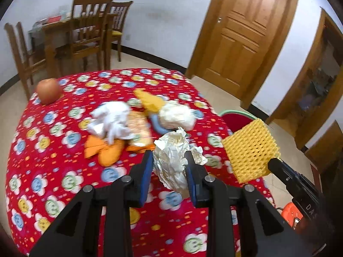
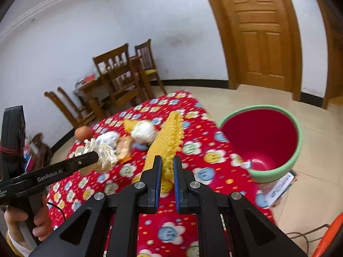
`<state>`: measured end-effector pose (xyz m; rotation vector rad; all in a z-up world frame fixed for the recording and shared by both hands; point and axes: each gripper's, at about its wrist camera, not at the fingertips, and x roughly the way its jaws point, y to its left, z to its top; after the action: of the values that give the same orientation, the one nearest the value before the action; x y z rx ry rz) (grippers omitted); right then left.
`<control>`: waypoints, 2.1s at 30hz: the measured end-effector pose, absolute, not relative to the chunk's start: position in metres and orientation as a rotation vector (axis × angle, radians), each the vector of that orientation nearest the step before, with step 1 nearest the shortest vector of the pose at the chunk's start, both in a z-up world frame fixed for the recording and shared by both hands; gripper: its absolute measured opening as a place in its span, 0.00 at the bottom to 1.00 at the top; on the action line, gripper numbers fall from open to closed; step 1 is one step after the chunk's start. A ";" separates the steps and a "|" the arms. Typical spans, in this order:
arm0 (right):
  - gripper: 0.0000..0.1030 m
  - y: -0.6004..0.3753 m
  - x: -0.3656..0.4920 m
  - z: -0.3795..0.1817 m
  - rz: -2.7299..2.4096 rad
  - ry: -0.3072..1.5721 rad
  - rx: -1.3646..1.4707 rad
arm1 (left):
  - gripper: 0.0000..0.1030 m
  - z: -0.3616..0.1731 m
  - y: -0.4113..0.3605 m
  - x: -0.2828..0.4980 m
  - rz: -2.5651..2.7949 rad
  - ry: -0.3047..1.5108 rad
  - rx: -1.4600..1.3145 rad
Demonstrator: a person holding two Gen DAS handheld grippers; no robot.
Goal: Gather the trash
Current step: 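Carry the yellow mesh into the bucket and open the right gripper while left carries paper, then open the left gripper to drop the crumpled paper into the bucket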
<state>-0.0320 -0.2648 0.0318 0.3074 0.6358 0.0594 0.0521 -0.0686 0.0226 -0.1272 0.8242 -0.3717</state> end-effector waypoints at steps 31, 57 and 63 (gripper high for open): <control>0.10 -0.411 -0.018 0.002 -0.264 0.613 0.437 | 0.29 0.017 -0.247 0.111 -0.635 0.852 0.047; 0.27 -0.452 -0.007 -0.036 -0.309 0.677 0.538 | 0.29 -0.021 -0.305 0.135 -0.679 0.922 0.100; 0.27 -0.453 -0.012 -0.033 -0.316 0.674 0.546 | 0.29 -0.025 -0.310 0.136 -0.682 0.925 0.111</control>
<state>-0.0122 -0.4533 -0.0329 0.5461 0.6740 -0.3159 0.1356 -0.3100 -0.0253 0.1106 0.9254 -0.6817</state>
